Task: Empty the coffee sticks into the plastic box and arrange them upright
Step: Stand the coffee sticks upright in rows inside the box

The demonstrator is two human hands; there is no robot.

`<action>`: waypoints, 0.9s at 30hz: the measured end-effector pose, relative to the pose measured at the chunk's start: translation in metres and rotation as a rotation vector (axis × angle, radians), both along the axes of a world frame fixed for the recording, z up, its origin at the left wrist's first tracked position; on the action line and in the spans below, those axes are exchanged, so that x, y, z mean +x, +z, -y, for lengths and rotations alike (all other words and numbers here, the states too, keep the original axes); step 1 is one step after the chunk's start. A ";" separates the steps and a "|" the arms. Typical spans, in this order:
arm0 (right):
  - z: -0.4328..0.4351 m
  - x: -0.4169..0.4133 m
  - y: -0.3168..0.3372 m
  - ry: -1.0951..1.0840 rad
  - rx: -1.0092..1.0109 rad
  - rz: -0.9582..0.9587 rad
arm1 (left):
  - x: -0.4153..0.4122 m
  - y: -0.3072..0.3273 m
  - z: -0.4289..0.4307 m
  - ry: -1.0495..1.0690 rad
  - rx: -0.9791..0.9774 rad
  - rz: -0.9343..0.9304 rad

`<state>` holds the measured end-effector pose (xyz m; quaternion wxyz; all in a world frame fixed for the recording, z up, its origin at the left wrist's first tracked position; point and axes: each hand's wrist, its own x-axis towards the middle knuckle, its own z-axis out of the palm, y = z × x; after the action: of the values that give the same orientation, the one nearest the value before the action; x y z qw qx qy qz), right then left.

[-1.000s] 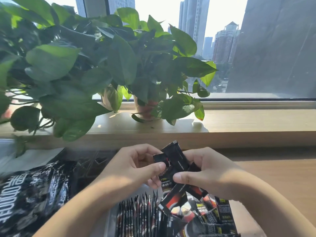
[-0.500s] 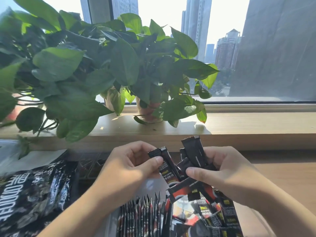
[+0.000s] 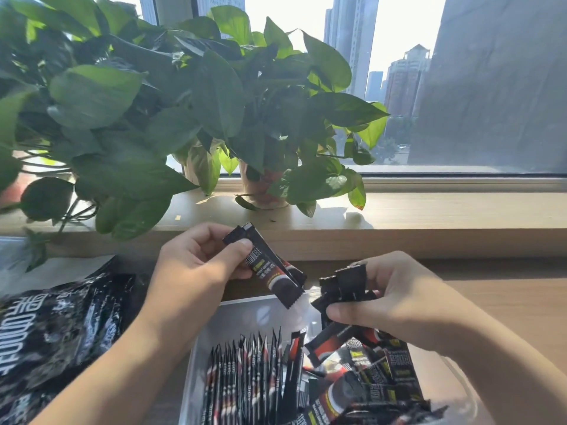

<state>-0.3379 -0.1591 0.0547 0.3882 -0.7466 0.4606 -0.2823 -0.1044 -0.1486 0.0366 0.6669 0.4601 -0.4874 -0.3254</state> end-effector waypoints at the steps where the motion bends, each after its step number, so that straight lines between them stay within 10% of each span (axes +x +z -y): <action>1: 0.000 0.000 0.000 0.003 0.001 0.013 | -0.001 -0.001 0.000 -0.004 0.006 0.006; 15: 0.008 -0.004 -0.002 -0.036 0.039 0.586 | -0.006 -0.001 -0.005 -0.049 -0.009 0.005; 27: 0.011 0.000 -0.006 -0.074 0.032 0.665 | -0.008 -0.003 -0.006 -0.074 -0.010 0.013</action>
<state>-0.3378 -0.1700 0.0483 0.5182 -0.5903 0.3399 -0.5172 -0.1127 -0.1431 0.0341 0.6535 0.4404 -0.5104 -0.3443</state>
